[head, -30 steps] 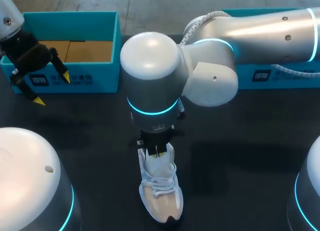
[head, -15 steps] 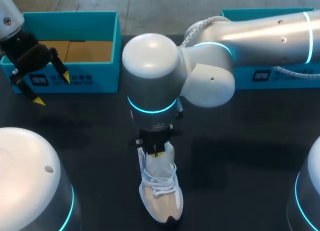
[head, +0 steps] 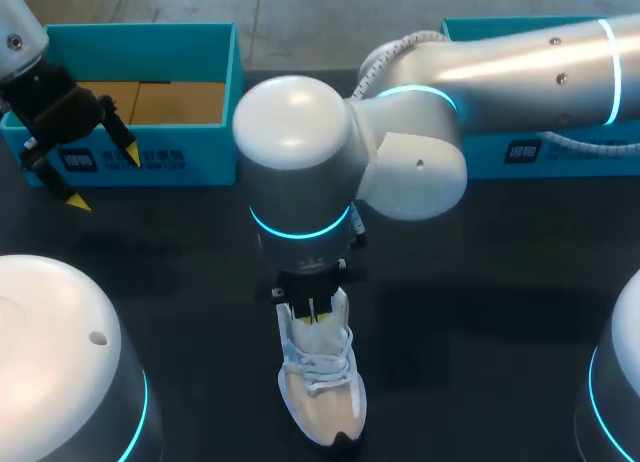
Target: Take the shoe out of the shoebox, open the shoe tongue, remove and reinsert the insole, then place the shoe into the shoebox
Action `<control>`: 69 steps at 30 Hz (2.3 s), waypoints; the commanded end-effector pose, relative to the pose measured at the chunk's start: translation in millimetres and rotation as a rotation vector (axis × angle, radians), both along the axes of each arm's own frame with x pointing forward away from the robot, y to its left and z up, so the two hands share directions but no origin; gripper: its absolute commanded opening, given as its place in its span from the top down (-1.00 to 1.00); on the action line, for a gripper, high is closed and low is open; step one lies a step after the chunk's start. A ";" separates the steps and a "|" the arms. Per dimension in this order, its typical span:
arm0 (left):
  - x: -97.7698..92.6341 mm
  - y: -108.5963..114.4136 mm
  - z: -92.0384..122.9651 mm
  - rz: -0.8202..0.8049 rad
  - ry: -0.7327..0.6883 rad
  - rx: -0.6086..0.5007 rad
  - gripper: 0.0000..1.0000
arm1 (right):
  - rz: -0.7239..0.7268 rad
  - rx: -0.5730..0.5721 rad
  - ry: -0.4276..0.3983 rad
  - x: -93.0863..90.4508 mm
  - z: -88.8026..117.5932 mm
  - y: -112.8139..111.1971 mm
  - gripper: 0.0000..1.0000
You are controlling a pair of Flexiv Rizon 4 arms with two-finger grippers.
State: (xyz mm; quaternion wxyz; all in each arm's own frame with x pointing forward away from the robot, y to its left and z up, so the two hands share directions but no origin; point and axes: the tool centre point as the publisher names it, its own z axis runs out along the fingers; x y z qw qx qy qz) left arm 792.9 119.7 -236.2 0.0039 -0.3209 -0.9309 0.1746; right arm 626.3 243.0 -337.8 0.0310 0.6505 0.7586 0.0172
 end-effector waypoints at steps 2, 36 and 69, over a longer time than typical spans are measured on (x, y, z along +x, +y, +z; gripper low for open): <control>-0.3 0.2 -0.3 0.000 0.000 0.003 -1.00 | 0.004 0.052 0.033 8.9 -30.0 -1.9 0.86; -0.3 0.2 -0.3 0.000 0.000 0.003 -1.00 | 0.505 0.075 -0.141 24.6 62.3 -2.9 -1.00; -0.3 0.2 -0.3 0.000 0.000 0.003 -1.00 | 1.349 -0.122 -0.045 51.3 74.4 20.0 -1.00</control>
